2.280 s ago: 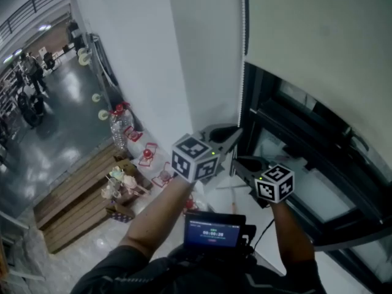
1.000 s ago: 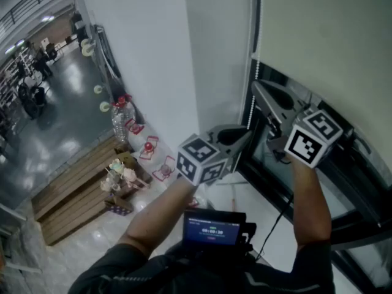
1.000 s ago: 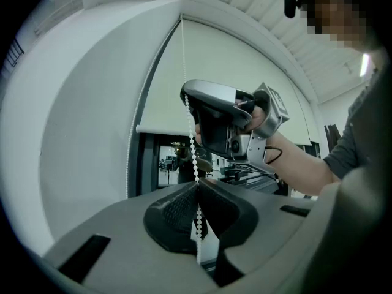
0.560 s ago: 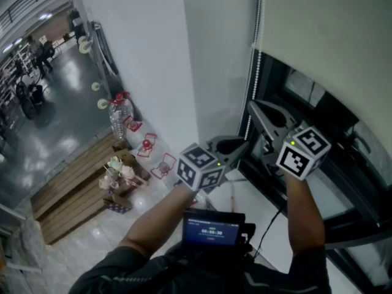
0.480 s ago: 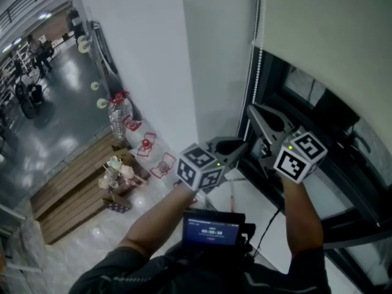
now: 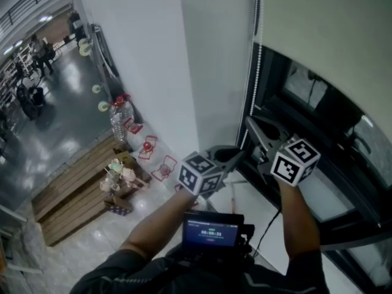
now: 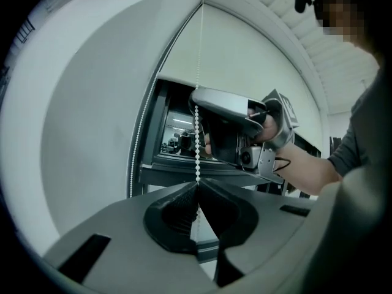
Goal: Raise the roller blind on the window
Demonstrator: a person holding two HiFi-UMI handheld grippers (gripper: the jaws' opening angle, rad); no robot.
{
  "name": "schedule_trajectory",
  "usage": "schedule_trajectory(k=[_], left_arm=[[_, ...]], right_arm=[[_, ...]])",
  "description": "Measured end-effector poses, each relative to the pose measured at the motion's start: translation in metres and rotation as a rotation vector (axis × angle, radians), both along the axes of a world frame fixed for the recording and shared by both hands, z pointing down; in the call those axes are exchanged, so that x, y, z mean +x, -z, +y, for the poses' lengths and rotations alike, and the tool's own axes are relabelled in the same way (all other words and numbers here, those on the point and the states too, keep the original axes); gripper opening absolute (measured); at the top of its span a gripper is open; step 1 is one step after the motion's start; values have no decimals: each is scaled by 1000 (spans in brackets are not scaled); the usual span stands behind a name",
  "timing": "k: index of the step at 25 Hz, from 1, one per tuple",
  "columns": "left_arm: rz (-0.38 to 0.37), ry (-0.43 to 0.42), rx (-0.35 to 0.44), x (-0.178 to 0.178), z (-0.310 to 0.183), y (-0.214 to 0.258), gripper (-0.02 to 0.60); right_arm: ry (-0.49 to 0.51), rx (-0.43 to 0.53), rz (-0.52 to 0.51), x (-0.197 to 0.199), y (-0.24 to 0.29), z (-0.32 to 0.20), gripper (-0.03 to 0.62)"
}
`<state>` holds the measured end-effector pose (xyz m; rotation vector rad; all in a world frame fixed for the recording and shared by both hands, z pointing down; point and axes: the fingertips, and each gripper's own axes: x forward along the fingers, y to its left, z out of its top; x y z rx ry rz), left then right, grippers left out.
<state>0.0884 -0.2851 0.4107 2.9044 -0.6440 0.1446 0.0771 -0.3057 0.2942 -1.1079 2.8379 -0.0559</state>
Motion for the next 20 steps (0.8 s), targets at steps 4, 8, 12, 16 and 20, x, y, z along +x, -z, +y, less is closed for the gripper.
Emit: schedule_trajectory(k=[4,8,12,16,20], left_arm=[[4,-16,3,-8,1,2,8],[41,14,9,-30,1,18,67],[83,53,100,-52,-4,68,80],[122,74,186,-56,-9,129,81],[144,39,263,-38,-13,182,81]], right_arm=[[2,0,-5,-8,1,1,2],[-6,-5,-14,-3,0,2,2],[3,1,-21,-6,-1,1,1],[20,13,-27,-11,0,6,2],[27,19,-14,-18,0,12,2]])
